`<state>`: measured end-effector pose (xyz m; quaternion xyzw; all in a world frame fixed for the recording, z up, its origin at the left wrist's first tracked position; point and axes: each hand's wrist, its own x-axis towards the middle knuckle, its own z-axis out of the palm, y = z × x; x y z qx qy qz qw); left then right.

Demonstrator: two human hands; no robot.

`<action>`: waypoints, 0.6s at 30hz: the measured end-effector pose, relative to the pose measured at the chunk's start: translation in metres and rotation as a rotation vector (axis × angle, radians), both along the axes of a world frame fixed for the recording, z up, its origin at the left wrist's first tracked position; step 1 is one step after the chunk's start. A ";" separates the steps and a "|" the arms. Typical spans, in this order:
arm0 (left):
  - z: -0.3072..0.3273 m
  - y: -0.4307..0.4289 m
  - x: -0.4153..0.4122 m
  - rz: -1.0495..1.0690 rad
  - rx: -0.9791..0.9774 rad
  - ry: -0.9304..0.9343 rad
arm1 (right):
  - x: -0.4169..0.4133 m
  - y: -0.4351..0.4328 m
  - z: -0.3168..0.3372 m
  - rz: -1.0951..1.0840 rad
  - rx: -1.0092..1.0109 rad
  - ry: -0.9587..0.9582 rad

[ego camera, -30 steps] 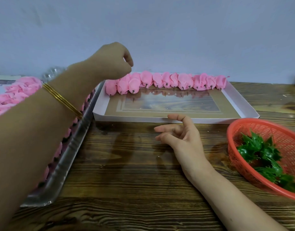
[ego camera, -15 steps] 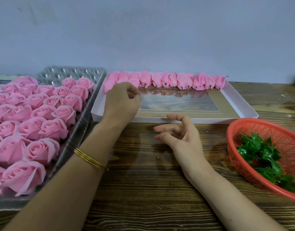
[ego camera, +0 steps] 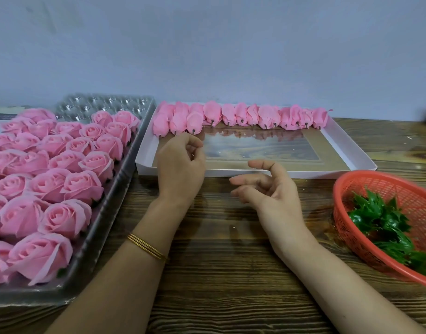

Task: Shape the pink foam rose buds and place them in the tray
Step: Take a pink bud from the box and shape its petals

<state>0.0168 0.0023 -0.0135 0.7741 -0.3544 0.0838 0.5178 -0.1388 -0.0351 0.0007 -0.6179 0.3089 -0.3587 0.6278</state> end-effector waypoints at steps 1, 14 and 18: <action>-0.001 0.000 -0.001 -0.003 -0.008 0.001 | 0.000 -0.001 0.002 -0.001 0.000 -0.004; -0.001 0.002 0.002 0.042 -0.111 0.038 | 0.042 -0.032 0.030 -0.097 -0.072 0.101; -0.001 0.002 0.001 0.054 -0.142 0.078 | 0.069 -0.049 0.036 -0.081 -0.071 0.181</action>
